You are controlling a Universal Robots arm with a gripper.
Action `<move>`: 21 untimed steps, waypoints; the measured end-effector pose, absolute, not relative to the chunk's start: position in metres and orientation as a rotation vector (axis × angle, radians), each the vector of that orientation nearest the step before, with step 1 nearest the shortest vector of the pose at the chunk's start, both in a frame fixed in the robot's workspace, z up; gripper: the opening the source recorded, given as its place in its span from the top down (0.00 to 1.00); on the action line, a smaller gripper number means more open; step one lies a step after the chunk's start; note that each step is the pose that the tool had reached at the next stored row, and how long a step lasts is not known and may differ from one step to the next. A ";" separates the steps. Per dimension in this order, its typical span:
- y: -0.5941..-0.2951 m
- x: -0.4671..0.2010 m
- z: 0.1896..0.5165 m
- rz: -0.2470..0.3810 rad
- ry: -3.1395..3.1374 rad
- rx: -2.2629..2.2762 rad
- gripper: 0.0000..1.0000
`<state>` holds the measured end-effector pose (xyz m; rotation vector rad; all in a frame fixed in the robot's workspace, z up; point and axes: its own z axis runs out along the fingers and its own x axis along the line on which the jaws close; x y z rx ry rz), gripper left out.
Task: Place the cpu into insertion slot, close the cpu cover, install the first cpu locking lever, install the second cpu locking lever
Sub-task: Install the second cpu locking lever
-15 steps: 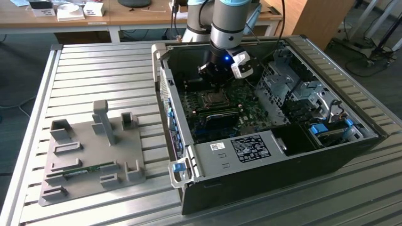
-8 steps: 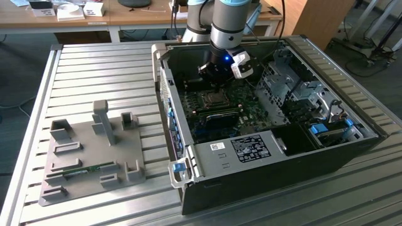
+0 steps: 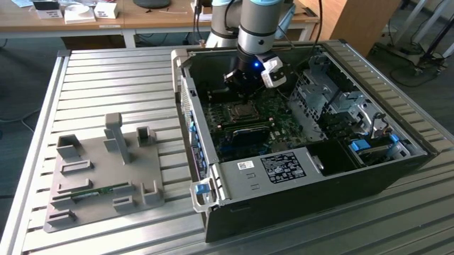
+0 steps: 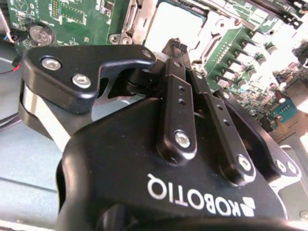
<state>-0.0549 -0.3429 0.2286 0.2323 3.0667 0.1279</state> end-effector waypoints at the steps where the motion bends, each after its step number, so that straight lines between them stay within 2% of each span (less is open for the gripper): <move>1: -0.343 -0.055 0.230 0.128 3.067 0.232 0.89; 21: -0.343 -0.055 0.240 0.128 3.067 0.232 0.89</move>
